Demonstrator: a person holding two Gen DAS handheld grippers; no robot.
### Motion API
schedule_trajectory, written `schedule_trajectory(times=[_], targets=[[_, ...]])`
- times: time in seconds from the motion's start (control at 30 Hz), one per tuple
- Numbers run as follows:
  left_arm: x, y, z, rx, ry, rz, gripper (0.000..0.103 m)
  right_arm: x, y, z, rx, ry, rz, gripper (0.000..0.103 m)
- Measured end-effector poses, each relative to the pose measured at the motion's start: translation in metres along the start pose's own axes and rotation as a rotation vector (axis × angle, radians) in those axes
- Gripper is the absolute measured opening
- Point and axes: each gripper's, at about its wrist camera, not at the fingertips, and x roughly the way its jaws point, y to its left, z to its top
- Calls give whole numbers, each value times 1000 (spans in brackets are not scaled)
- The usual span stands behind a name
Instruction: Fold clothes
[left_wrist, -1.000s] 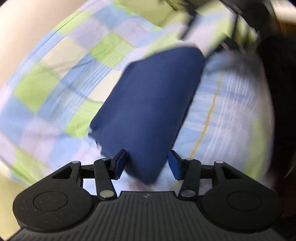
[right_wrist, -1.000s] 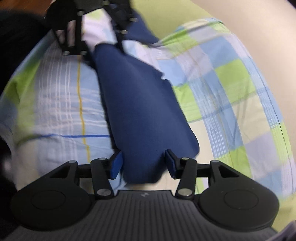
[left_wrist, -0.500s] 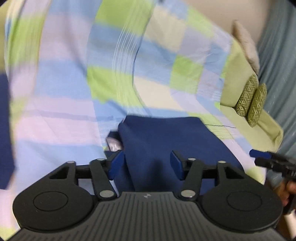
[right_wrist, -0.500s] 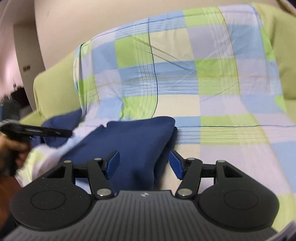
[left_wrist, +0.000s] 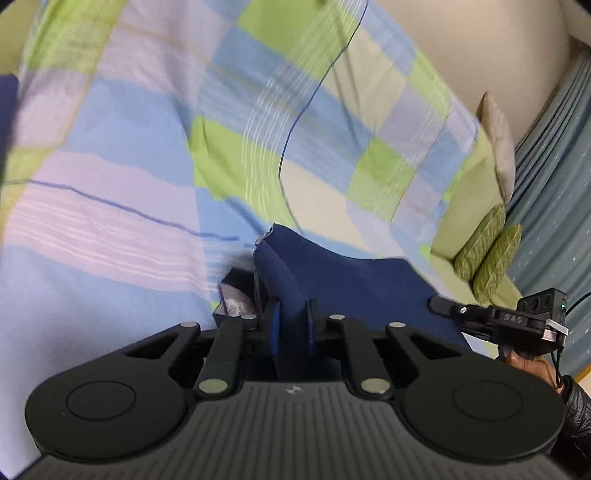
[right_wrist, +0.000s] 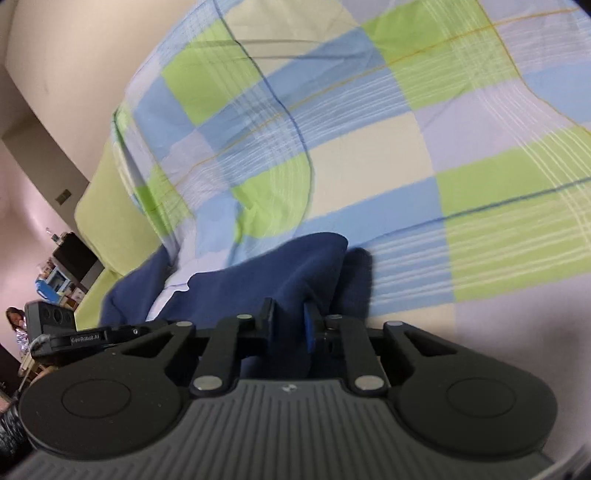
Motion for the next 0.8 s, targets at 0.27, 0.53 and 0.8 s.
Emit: schedule_trajectory(times=[0.27,0.53,0.8], targets=[[17,17,-3,-39,46,85,40,18,-22,-9,-17,48,-63,24],[-18,-51,-10,235,29,301,38,-41,67,-31,-336,-98,-199,27],[-20,-91,-35,322,81,321,39,-54,121,-97,-497,-47,-246,32]])
